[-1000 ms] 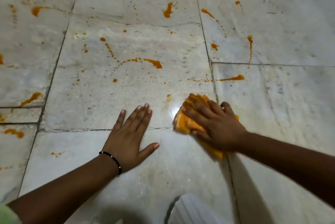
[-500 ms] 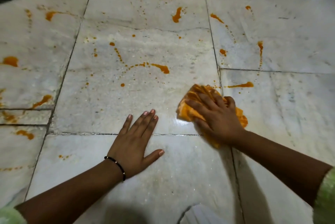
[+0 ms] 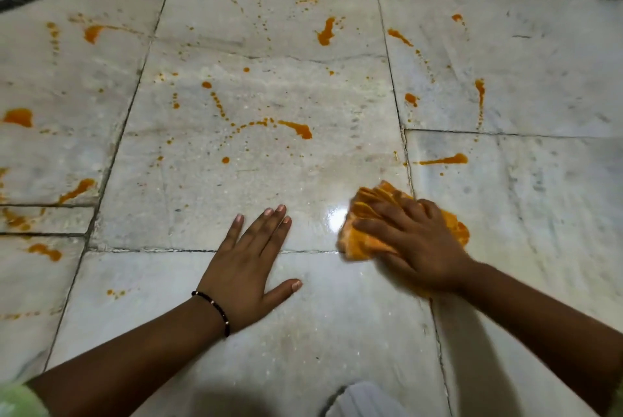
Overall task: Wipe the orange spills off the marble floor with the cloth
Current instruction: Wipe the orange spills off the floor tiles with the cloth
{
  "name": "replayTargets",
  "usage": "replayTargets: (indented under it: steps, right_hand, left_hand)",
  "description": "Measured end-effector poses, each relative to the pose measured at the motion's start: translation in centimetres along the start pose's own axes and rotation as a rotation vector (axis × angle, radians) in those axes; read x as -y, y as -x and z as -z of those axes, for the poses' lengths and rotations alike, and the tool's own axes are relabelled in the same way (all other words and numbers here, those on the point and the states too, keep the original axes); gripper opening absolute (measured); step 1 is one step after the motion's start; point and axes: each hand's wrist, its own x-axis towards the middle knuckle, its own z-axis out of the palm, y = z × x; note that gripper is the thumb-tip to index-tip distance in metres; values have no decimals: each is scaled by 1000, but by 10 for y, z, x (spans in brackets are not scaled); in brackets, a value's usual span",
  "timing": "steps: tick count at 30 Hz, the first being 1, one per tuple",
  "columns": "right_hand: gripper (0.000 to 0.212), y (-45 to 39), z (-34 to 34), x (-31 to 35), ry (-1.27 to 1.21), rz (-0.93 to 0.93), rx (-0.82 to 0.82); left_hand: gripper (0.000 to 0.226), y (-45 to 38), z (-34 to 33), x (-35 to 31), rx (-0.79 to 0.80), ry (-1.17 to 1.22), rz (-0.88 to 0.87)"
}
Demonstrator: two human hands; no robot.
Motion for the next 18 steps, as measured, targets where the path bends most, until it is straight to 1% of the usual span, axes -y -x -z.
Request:
replayTargets:
  steps: [1, 2, 4, 6, 7, 8, 10, 12, 13, 15, 16, 17, 18]
  right_hand:
    - [53, 6, 0, -17, -29, -19, -14]
    - [54, 6, 2, -30, -48, -90, -32]
    - [56, -12, 4, -41, -61, -349, -94]
    - [57, -40, 4, -29, -62, -590, -160]
    - [57, -51, 5, -18, -59, -618, -157]
    - [56, -58, 5, -5, -45, -565, -143]
    - [54, -54, 2, 18, 16, -340, -131]
    - [53, -28, -3, 33, 40, -158, -125]
    - [53, -12, -5, 34, 23, -105, -121]
    - [53, 21, -8, 20, -12, -21, -118]
    - [53, 34, -9, 7, -27, -11, -112]
    - [54, 43, -8, -8, -43, -41, -110]
    - [55, 45, -7, -22, -60, -113, -116]
  left_hand:
    - [83, 0, 0, 0, -1, -4, 0]
    - [83, 0, -1, 0, 2, -6, 4]
    - [83, 0, -1, -2, 8, -4, 11]
    - [83, 0, 0, -2, 8, -6, 13]
    - [83, 0, 0, -2, 10, -7, 10]
    - [83, 0, -1, -2, 12, -5, 7]
    - [83, 0, 0, -1, 11, -1, 3]
    - [82, 0, 1, -1, 7, 8, -4]
    - [82, -1, 1, -1, 1, 26, -7]
    - [82, -2, 1, -2, -37, 84, 3]
    - [82, -4, 1, -4, -58, 120, 6]
    - [82, -8, 3, -6, -76, 155, 2]
    - [82, -15, 5, -10, -89, 179, -15]
